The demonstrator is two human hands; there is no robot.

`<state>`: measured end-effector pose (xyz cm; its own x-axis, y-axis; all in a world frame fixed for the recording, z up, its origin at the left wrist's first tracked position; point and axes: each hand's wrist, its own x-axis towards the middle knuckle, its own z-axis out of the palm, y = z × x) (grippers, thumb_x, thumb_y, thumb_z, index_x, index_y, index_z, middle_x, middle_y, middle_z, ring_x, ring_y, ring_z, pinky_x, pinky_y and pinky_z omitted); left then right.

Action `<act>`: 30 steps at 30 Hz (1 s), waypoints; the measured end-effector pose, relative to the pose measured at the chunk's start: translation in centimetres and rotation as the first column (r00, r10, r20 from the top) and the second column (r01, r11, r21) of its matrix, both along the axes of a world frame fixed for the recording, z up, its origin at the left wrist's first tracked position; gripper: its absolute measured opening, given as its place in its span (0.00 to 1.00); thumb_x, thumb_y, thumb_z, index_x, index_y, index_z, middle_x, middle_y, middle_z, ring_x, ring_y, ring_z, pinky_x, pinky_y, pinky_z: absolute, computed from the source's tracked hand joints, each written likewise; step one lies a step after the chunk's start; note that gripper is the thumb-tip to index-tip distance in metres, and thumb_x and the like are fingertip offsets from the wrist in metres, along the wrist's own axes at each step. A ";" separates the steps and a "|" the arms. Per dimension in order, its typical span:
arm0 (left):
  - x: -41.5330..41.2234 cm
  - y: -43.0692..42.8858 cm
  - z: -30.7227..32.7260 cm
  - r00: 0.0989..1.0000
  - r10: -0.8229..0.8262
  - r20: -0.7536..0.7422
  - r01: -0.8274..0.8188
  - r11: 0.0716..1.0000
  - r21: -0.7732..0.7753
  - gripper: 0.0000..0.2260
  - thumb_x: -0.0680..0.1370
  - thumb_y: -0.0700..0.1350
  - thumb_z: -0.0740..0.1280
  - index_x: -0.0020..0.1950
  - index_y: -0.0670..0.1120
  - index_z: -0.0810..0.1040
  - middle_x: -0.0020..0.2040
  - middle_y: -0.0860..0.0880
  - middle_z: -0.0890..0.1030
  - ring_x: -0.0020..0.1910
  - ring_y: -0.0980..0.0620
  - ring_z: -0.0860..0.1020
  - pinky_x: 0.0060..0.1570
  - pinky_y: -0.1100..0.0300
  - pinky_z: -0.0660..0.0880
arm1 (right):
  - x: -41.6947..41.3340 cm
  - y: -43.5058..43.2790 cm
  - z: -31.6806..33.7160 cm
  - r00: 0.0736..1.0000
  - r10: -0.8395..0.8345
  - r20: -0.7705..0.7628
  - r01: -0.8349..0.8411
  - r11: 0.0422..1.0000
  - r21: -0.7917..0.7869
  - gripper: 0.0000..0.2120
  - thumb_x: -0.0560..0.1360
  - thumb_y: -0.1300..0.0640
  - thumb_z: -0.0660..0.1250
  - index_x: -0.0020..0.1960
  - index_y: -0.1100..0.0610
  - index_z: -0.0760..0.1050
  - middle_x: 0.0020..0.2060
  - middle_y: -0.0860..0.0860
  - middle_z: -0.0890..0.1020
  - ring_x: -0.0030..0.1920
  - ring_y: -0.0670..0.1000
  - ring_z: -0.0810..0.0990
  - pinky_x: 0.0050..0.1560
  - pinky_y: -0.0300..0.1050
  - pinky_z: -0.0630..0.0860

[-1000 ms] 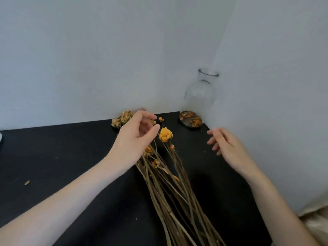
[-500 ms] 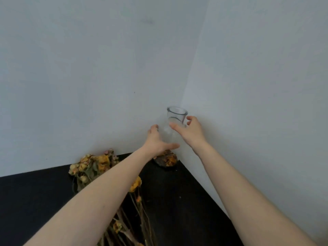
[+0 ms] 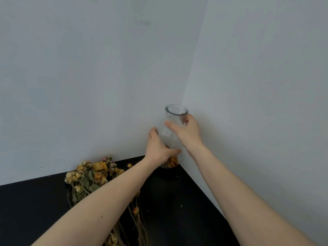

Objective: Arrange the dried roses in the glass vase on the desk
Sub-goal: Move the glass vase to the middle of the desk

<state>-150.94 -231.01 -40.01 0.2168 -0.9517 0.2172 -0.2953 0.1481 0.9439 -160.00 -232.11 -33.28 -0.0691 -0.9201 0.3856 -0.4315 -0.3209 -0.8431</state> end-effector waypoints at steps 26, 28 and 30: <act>13.4 38.8 2.6 0.879 0.467 0.095 -0.467 0.884 -0.020 0.40 0.57 0.50 0.80 0.62 0.53 0.61 0.60 0.53 0.67 0.63 0.50 0.67 0.61 0.48 0.71 | 12.8 31.1 2.9 0.760 0.644 -0.084 -0.644 0.764 0.034 0.28 0.64 0.42 0.73 0.59 0.51 0.72 0.53 0.48 0.77 0.54 0.49 0.75 0.54 0.47 0.76; 13.7 40.3 1.6 0.872 0.484 0.069 -0.484 0.875 -0.016 0.39 0.57 0.49 0.80 0.60 0.54 0.61 0.59 0.54 0.68 0.62 0.51 0.68 0.60 0.49 0.72 | 13.5 32.3 2.1 0.728 0.678 -0.099 -0.679 0.733 0.026 0.27 0.64 0.42 0.73 0.59 0.51 0.72 0.52 0.47 0.78 0.52 0.46 0.75 0.50 0.39 0.74; 13.9 41.2 0.8 0.872 0.487 0.047 -0.488 0.873 -0.008 0.39 0.57 0.50 0.80 0.59 0.56 0.60 0.59 0.54 0.68 0.62 0.51 0.68 0.61 0.49 0.72 | 13.8 33.2 1.7 0.711 0.692 -0.120 -0.695 0.718 0.022 0.27 0.64 0.42 0.73 0.59 0.51 0.73 0.50 0.45 0.78 0.50 0.43 0.75 0.46 0.33 0.72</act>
